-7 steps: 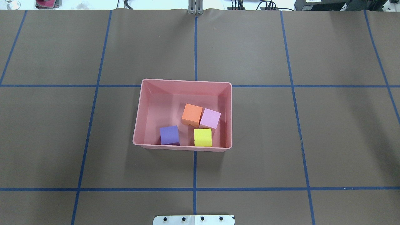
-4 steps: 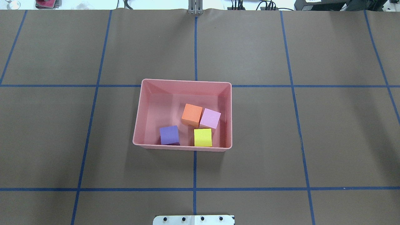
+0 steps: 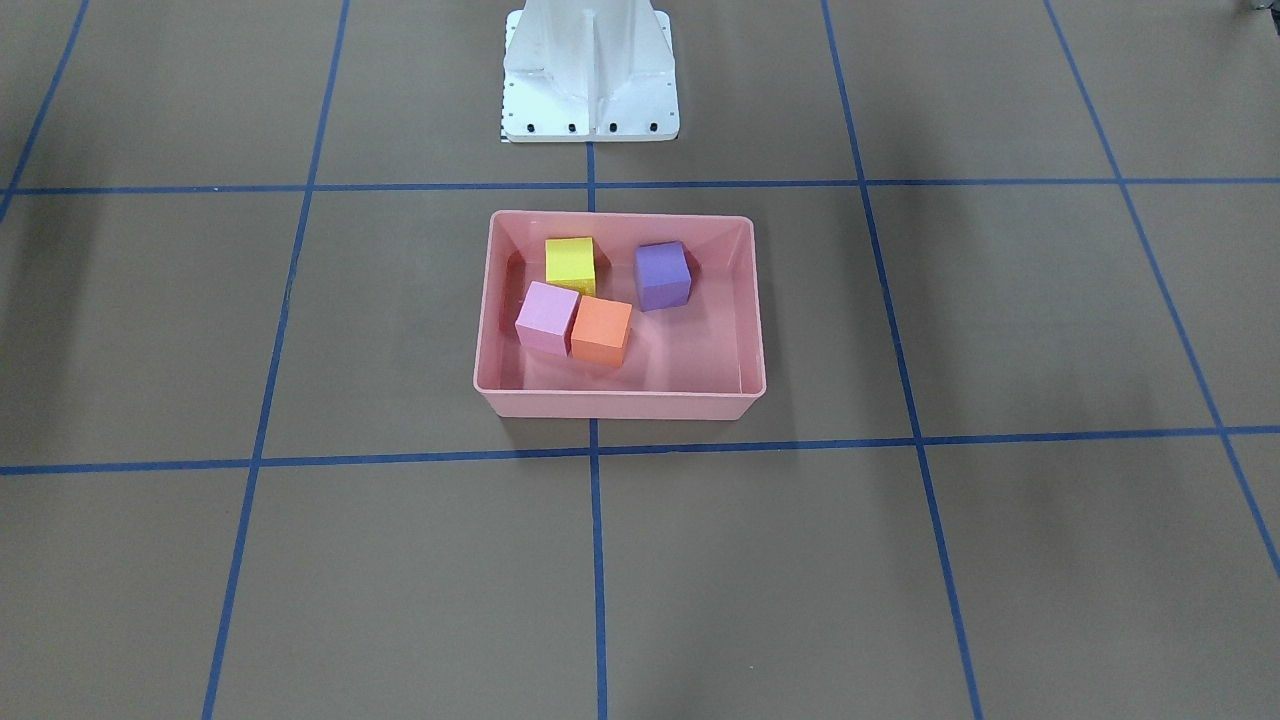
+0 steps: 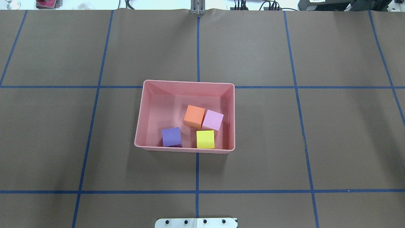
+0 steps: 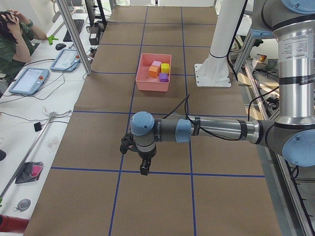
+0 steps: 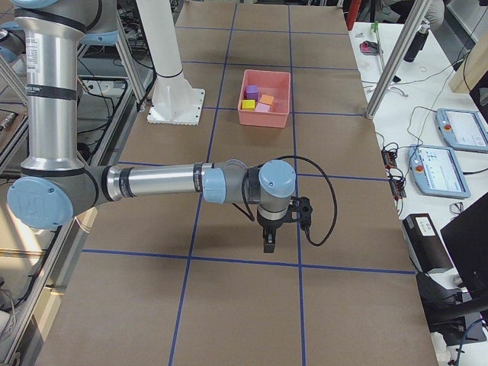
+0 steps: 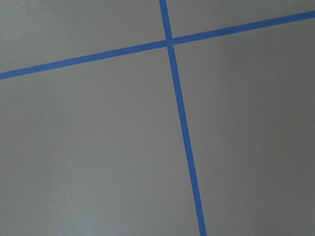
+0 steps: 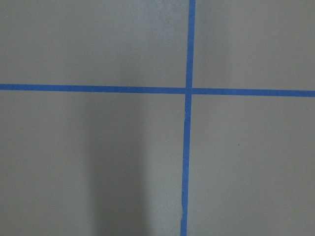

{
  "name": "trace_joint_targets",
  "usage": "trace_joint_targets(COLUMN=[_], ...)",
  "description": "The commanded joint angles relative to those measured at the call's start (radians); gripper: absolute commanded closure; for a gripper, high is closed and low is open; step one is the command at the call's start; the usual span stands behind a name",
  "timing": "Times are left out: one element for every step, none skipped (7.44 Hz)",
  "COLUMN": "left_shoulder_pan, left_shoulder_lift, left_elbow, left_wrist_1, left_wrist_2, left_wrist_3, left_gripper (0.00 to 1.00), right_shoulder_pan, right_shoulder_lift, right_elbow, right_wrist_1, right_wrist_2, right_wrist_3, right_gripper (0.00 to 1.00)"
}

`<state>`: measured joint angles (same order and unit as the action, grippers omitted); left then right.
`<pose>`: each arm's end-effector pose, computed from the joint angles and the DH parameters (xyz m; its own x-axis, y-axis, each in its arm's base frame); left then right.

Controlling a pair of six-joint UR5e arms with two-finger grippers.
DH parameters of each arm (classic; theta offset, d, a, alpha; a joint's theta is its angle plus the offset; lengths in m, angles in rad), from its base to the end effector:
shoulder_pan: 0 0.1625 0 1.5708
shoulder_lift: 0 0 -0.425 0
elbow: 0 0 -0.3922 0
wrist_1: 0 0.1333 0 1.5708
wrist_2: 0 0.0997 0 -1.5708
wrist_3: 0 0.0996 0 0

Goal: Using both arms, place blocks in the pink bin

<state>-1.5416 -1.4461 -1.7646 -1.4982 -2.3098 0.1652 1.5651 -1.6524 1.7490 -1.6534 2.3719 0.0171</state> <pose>-0.0534 -0.4396 0.6311 0.7240 0.1833 -0.6649 -0.1503 0.9828 0.1073 0.0592 -0.4567 0.6162 0.6958 0.0031 0.7182 -0.0062 1.0000 0.0017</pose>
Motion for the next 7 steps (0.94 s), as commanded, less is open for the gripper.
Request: trace_joint_targets(left_shoulder_pan=[0.001,0.0,0.0,0.0,0.001,0.0,0.0], left_shoulder_lift=[-0.022,-0.022,-0.022,-0.022,-0.023,-0.023,-0.023], left_elbow=[0.028,0.028,0.028,0.028,0.034,0.036,0.036], left_wrist_1=[0.0,0.0,0.0,0.0,0.0,0.0,0.0], left_wrist_2=[0.001,0.001,0.001,0.001,0.001,0.001,0.001], left_wrist_3=[0.002,0.002,-0.001,-0.001,-0.001,-0.001,-0.001], left_gripper=[0.0,0.0,0.0,0.0,0.0,0.0,0.0], right_shoulder_pan=[0.026,0.026,0.026,0.026,0.026,0.026,0.026], right_shoulder_lift=[-0.018,-0.012,-0.007,-0.006,-0.006,-0.004,-0.004], right_elbow=[-0.003,-0.002,-0.002,-0.002,-0.002,-0.002,0.0], right_wrist_1=[0.003,0.003,0.003,0.003,0.003,0.003,0.003], right_wrist_2=[0.004,0.004,0.003,0.003,0.003,0.003,0.003], right_wrist_3=[-0.037,-0.037,-0.037,-0.039,-0.039,-0.037,-0.037], right_gripper=[0.0,0.0,0.0,0.0,0.0,0.0,0.0])
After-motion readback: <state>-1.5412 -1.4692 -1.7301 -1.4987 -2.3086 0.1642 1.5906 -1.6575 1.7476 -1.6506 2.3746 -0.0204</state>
